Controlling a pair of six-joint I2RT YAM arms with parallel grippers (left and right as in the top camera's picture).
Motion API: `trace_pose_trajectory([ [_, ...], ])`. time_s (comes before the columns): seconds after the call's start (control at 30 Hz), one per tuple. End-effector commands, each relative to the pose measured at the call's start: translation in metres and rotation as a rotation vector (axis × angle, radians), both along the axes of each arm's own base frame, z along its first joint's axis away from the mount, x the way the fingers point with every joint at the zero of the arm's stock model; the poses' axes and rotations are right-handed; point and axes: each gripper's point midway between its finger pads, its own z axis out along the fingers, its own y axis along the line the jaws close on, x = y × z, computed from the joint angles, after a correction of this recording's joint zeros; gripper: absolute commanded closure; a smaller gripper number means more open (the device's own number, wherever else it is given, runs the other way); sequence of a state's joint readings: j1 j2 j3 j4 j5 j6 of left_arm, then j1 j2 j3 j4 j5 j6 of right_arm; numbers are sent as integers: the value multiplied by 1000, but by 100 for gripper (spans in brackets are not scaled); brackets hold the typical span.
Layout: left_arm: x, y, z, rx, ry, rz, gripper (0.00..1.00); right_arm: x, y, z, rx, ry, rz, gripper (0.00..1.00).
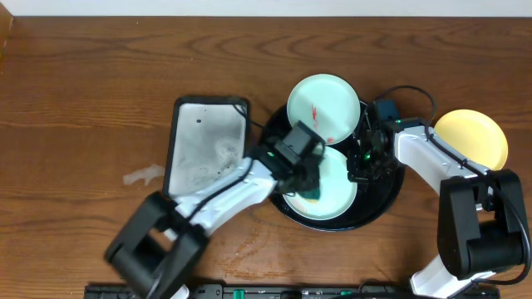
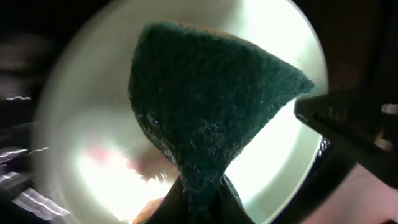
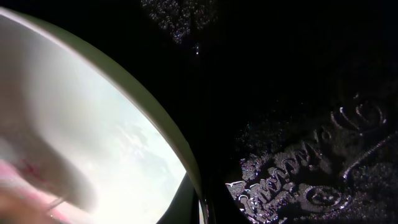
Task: Clean dirty plates on tray and stack at the side
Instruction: 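Scrub the pale green plate with the sponge in the left gripper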
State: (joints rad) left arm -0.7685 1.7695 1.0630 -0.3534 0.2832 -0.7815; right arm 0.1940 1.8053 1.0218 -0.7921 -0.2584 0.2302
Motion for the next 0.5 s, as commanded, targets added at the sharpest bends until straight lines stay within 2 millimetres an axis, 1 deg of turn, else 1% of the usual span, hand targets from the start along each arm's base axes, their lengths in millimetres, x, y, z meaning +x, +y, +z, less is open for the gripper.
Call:
trace_pose_trajectory([
  [0.0, -4, -16, -19, -19, 60, 8, 93, -4, -17, -14, -108, 25, -35, 99],
  [0.07, -7, -14, -34, 7, 86, 6, 92, -5, -16, -14, -103, 26, -22, 99],
  [0.13, -7, -6, -49, 48, 101, 0, 93, -6, -16, -14, -102, 27, -14, 99],
  [0.17, -6, 2, -56, 86, 101, 11, 93, -6, -16, -14, -100, 27, -8, 99],
  [0.23, 0, 31, -65, 218, 75, 62, 93, -6, -16, -14, -99, 25, 8, 99],
  [0.27, 3, 47, -66, 294, 52, 87, 93, -7, -16, -14, -99, 25, 16, 99],
  [0.33, 10, 79, -63, 437, 4, 128, 93, -8, -16, -14, -100, 29, 25, 99],
  [0.4, 16, 112, -55, 605, -69, 117, 93, -9, -17, -14, -100, 32, 33, 99],
  [0.47, 19, 124, -50, 681, -105, 89, 93, -9, -17, -14, -101, 33, 33, 99],
])
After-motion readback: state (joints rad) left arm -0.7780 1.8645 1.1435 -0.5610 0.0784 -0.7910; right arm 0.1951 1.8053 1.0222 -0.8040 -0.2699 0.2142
